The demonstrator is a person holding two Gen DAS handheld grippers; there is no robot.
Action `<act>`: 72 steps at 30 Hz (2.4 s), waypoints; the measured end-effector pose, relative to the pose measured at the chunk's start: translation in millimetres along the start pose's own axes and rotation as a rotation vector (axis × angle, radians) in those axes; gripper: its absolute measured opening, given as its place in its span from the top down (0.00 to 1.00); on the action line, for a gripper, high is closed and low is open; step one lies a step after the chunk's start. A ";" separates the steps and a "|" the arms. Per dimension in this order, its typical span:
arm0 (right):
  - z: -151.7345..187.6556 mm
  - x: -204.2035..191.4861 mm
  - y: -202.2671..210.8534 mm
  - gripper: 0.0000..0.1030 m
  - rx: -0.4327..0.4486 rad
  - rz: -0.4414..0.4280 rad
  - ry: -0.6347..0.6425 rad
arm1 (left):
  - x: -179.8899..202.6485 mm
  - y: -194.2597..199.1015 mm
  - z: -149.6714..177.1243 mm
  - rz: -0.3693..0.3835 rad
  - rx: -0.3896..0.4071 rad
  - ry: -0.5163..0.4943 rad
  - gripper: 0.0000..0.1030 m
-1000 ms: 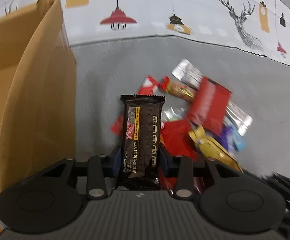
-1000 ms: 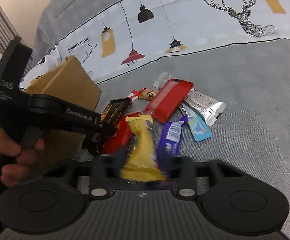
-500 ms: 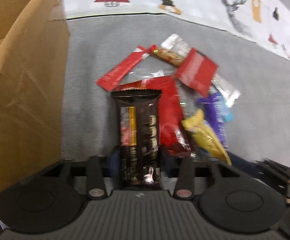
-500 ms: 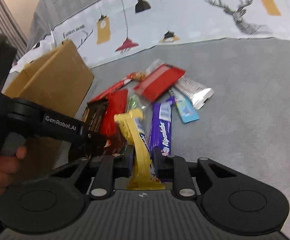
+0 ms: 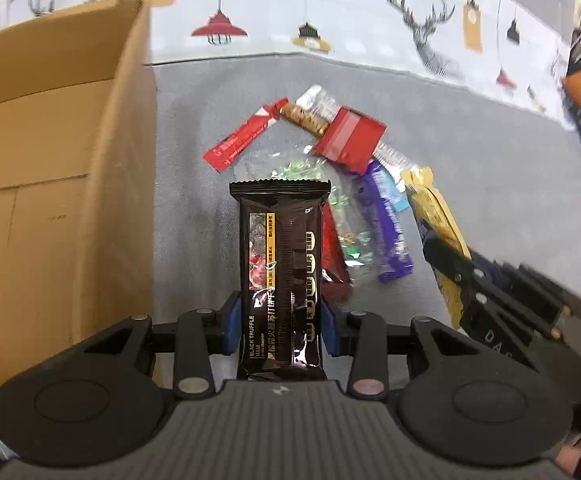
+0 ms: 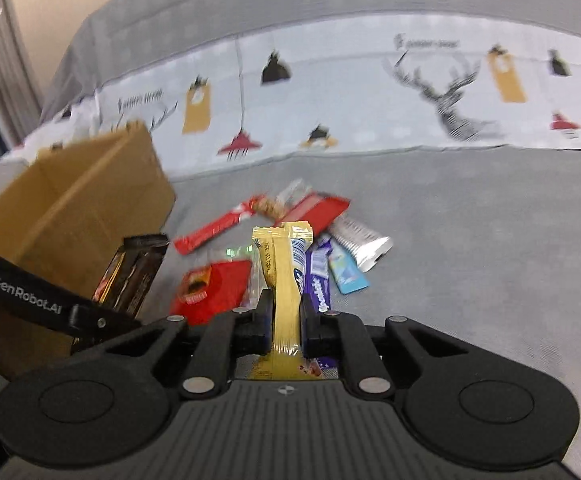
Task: Organize snacks
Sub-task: 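Carry both bars over the box and open both tools to drop them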
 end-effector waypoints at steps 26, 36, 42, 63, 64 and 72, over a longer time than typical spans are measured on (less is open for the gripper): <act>-126.2 -213.0 116.7 0.87 0.247 -0.119 0.148 | -110.9 237.5 -42.1 0.096 0.606 0.155 0.58; -115.7 -286.2 63.2 0.87 0.157 -0.160 0.289 | -200.4 150.2 -30.5 -0.034 0.471 0.272 0.58; -94.6 -294.7 18.4 0.87 0.067 -0.127 0.296 | -233.0 104.5 -27.2 -0.058 0.350 0.318 0.58; -9.7 -310.2 -90.4 0.81 -0.235 -0.074 0.218 | -266.2 57.6 -14.7 -0.147 0.218 0.313 0.26; -9.6 -308.4 -90.7 0.78 -0.238 -0.071 0.202 | -263.6 59.3 -16.1 -0.148 0.227 0.301 0.16; -27.8 -292.2 -65.6 0.32 -0.144 -0.134 0.116 | -249.4 83.1 -18.8 -0.094 0.322 0.327 0.00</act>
Point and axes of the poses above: each gripper's, at about its wrist camera, not at the fingertips, and y roughly against the way its jaws point, x to its right, z to its underside, the point moved 3 cm from there along -y, roughly the way its jaws point, and after that the axes turned 15 degrees about x, right-handed, at the moved point
